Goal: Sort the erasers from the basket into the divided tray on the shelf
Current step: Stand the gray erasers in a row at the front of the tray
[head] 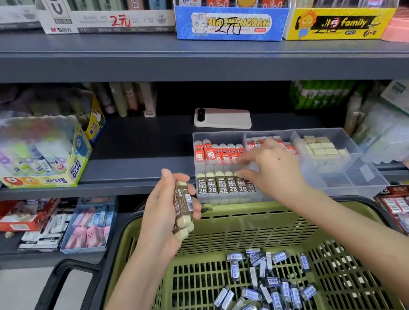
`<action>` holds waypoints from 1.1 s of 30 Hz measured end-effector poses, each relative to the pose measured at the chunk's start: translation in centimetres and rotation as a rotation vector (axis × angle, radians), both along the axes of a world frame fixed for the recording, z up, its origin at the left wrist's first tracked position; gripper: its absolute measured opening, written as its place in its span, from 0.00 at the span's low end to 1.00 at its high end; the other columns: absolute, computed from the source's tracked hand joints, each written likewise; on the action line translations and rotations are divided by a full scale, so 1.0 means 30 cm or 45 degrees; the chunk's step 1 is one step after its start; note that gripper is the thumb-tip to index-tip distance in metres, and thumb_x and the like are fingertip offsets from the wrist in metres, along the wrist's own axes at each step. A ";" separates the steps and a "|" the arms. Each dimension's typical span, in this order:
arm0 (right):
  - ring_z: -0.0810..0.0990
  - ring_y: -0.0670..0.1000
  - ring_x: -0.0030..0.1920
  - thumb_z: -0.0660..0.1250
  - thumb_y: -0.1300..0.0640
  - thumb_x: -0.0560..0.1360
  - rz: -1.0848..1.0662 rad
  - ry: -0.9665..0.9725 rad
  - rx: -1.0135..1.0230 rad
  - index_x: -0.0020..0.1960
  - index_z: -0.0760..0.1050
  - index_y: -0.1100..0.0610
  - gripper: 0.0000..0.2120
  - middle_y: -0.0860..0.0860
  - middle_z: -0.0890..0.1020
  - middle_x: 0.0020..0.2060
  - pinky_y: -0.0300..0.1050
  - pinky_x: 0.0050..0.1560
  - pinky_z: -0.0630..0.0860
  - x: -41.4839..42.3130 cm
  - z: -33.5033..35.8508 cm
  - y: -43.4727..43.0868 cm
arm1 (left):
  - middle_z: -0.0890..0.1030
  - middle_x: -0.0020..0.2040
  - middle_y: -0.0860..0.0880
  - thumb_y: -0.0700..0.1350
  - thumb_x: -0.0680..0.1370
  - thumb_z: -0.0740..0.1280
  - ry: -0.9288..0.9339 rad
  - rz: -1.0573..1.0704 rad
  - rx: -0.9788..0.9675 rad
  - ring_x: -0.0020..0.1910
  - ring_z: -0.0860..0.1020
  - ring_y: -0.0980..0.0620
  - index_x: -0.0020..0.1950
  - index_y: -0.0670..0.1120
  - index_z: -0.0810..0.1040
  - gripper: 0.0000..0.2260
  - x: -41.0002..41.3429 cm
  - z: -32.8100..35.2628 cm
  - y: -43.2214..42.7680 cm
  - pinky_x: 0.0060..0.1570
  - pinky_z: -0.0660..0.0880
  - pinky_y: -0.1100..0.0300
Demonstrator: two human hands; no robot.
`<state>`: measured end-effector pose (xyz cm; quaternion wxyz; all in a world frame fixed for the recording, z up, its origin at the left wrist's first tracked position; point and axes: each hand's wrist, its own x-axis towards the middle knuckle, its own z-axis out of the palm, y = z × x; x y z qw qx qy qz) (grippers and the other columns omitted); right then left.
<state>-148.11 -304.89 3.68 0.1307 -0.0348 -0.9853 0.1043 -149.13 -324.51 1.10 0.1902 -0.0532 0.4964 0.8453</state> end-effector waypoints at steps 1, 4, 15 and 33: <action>0.74 0.51 0.51 0.69 0.48 0.73 0.046 0.125 -0.012 0.54 0.82 0.52 0.13 0.48 0.84 0.46 0.40 0.45 0.63 0.012 0.016 -0.027 | 0.78 0.32 0.47 0.60 0.70 0.61 0.001 0.005 0.000 0.24 0.74 0.52 0.41 0.46 0.79 0.18 0.002 0.002 0.003 0.20 0.70 0.62; 0.73 0.46 0.44 0.63 0.38 0.71 0.341 0.134 -0.382 0.56 0.80 0.50 0.21 0.43 0.81 0.39 0.35 0.45 0.65 0.066 0.074 -0.151 | 0.78 0.31 0.46 0.63 0.71 0.57 -0.010 0.027 -0.046 0.23 0.74 0.52 0.44 0.45 0.79 0.23 0.008 0.006 0.010 0.19 0.69 0.63; 0.69 0.51 0.47 0.67 0.51 0.71 0.488 0.055 -0.021 0.67 0.71 0.55 0.25 0.50 0.73 0.44 0.44 0.43 0.70 0.138 0.042 -0.306 | 0.83 0.36 0.47 0.66 0.77 0.51 -0.095 0.187 -0.130 0.33 0.82 0.51 0.46 0.48 0.82 0.27 0.009 -0.008 0.013 0.28 0.77 0.61; 0.74 0.45 0.31 0.78 0.60 0.64 -0.016 -0.057 -0.866 0.41 0.78 0.54 0.10 0.52 0.80 0.33 0.32 0.30 0.72 0.035 0.135 0.081 | 0.79 0.31 0.48 0.61 0.79 0.54 -0.078 0.212 0.027 0.26 0.76 0.52 0.51 0.42 0.75 0.23 -0.001 -0.012 0.009 0.24 0.74 0.59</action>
